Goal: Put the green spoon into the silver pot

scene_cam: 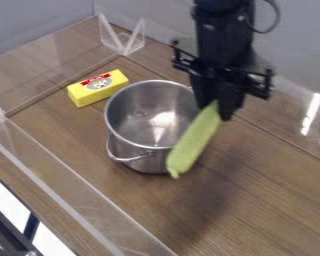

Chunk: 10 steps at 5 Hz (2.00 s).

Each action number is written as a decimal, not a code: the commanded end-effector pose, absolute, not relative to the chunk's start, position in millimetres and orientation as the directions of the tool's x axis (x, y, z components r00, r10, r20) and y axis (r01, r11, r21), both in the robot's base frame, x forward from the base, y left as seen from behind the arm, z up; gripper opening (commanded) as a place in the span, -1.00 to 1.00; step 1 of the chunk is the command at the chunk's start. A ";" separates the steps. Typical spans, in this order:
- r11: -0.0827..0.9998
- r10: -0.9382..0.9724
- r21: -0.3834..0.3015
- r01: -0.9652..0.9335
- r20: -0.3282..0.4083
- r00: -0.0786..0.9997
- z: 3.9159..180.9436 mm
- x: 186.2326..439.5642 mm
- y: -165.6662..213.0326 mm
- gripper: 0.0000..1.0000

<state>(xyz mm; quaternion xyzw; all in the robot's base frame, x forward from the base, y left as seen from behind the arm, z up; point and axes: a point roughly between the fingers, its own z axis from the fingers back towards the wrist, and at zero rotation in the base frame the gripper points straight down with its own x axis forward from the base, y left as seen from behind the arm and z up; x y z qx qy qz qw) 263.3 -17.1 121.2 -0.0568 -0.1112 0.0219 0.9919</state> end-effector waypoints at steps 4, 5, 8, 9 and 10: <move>0.991 0.055 -0.134 -0.015 0.303 0.951 138.0 268.8 -57.3 -1.00; 0.992 0.072 -0.122 -0.034 0.318 0.945 153.1 268.5 -30.0 -1.00; 0.996 0.053 -0.090 -0.025 0.328 0.943 149.7 272.9 -9.7 -1.00; 0.996 0.067 -0.083 -0.042 0.324 0.944 148.7 267.7 22.7 -1.00; 0.996 0.060 -0.079 -0.037 0.309 0.949 145.3 255.6 35.3 -1.00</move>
